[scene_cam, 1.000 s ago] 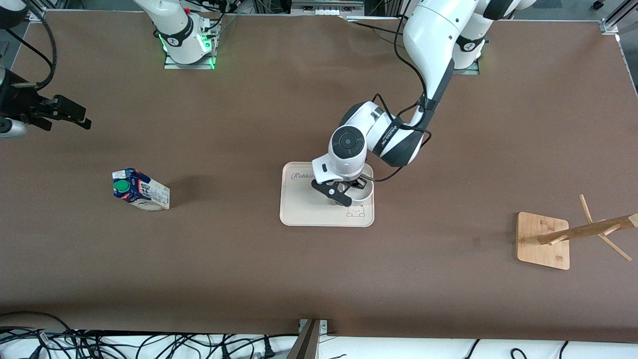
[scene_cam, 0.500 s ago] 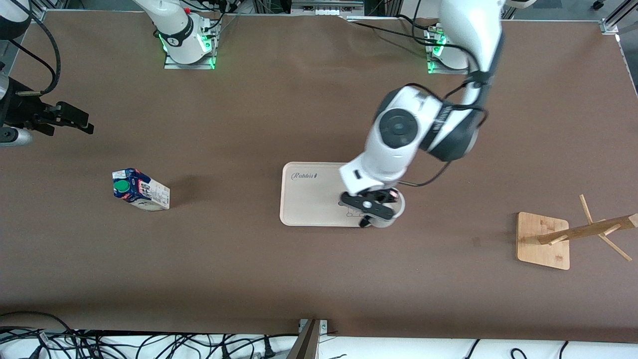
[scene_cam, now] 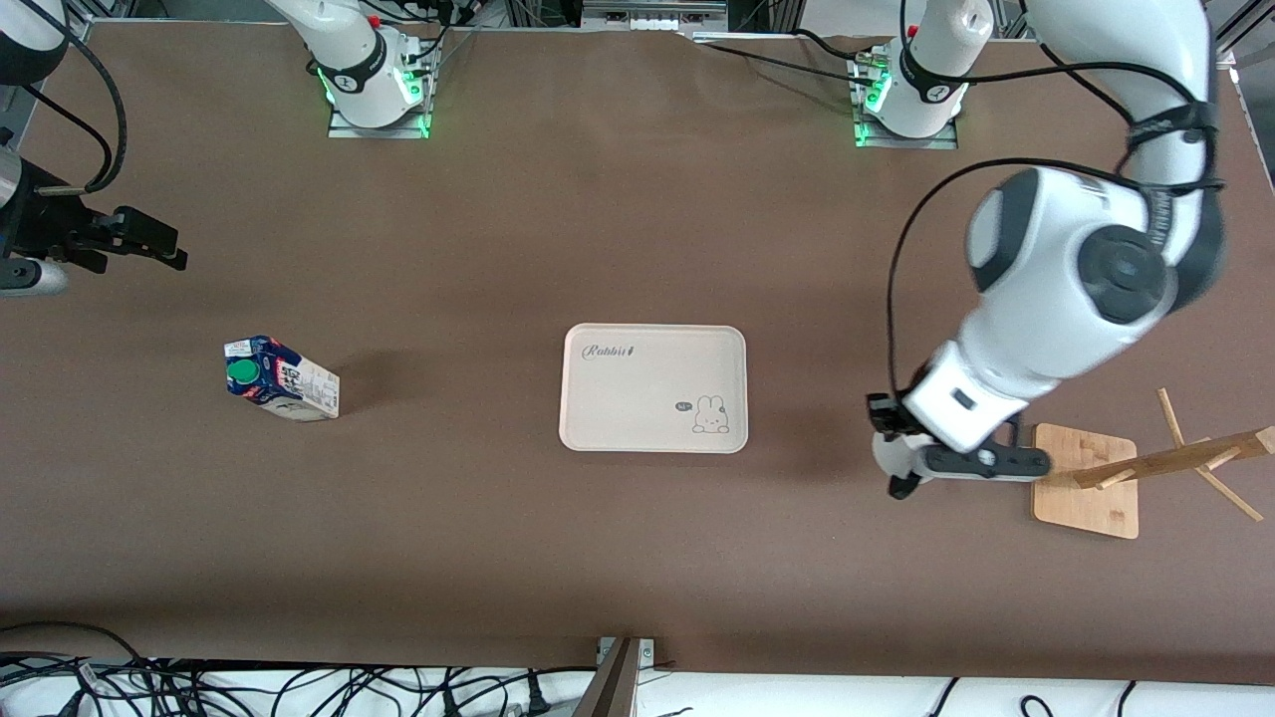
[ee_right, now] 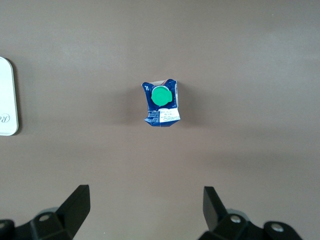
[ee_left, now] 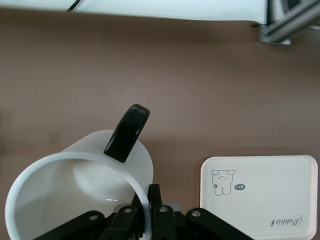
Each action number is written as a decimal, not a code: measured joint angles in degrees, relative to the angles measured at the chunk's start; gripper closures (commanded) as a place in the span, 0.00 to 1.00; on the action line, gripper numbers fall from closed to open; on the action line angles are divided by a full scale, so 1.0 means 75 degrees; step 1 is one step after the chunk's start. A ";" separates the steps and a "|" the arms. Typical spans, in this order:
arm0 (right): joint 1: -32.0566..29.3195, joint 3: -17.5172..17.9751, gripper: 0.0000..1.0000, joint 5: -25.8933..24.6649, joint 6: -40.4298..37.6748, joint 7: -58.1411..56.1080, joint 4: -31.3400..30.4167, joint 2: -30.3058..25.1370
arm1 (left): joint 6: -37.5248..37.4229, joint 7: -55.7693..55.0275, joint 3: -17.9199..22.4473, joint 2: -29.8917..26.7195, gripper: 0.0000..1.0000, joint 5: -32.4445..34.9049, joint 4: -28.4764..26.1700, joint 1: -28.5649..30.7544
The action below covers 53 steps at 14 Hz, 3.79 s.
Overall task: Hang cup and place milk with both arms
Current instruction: 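Lower the mug handle onto a mug-tree peg with the left gripper, then open the left gripper to release the mug on the peg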
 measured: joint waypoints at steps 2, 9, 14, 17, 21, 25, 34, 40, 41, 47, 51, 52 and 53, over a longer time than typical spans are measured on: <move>0.0011 0.0004 0.00 0.0000 -0.0001 0.0000 0.0001 0.0006 | -0.0335 -0.0131 0.0005 -0.0074 1.00 -0.0611 0.0005 0.0705; 0.0045 0.0013 0.00 0.0000 -0.0003 0.0000 0.0025 0.0006 | -0.1498 -0.0195 -0.0015 -0.0550 1.00 -0.2270 0.0138 0.2353; 0.0048 0.0028 0.00 0.0000 -0.0005 0.0000 0.0055 0.0006 | -0.1938 -0.0195 -0.0015 -0.0596 1.00 -0.3082 0.0230 0.3209; 0.0048 0.0028 0.00 0.0000 -0.0007 0.0000 0.0059 0.0006 | -0.2072 -0.0212 -0.0018 -0.0578 1.00 -0.3418 0.0229 0.3528; 0.0047 0.0028 0.00 0.0000 -0.0010 0.0000 0.0060 0.0007 | -0.2043 -0.0218 -0.0021 -0.0400 1.00 -0.3816 0.0317 0.3889; 0.0046 0.0025 0.00 0.0000 -0.0017 0.0000 0.0059 0.0010 | -0.2040 -0.0144 -0.0024 0.0201 1.00 -0.4169 0.0935 0.4255; 0.0046 0.0025 0.00 0.0000 -0.0017 0.0000 0.0063 0.0012 | -0.2405 -0.0035 -0.0041 0.0610 1.00 -0.4404 0.1407 0.4596; 0.0046 0.0025 0.00 0.0000 -0.0018 -0.0001 0.0063 0.0012 | -0.2762 0.1190 -0.0041 0.0698 0.40 -0.4403 0.1404 0.5009; 0.0046 0.0025 0.00 0.0000 -0.0018 -0.0001 0.0063 0.0012 | -0.2823 0.1551 -0.0041 0.0718 0.00 -0.4403 0.1404 0.5042; 0.0045 0.0022 0.00 0.0000 -0.0020 -0.0001 0.0063 0.0014 | -0.3050 0.2271 -0.0272 0.0419 0.00 -0.3003 0.1668 0.4785; 0.0044 0.0018 0.00 0.0000 -0.0021 -0.0001 0.0063 0.0015 | -0.3311 0.2155 -0.0294 -0.0343 0.00 -0.1771 0.1721 0.3740; 0.0044 0.0018 0.00 -0.0001 -0.0021 -0.0001 0.0063 0.0016 | -0.3417 0.1978 -0.0294 -0.0487 0.00 -0.1568 0.1722 0.3499; 0.0044 0.0018 0.00 -0.0001 -0.0020 -0.0001 0.0063 0.0016 | -0.3501 0.1817 -0.0292 -0.0594 0.00 -0.1469 0.1720 0.3310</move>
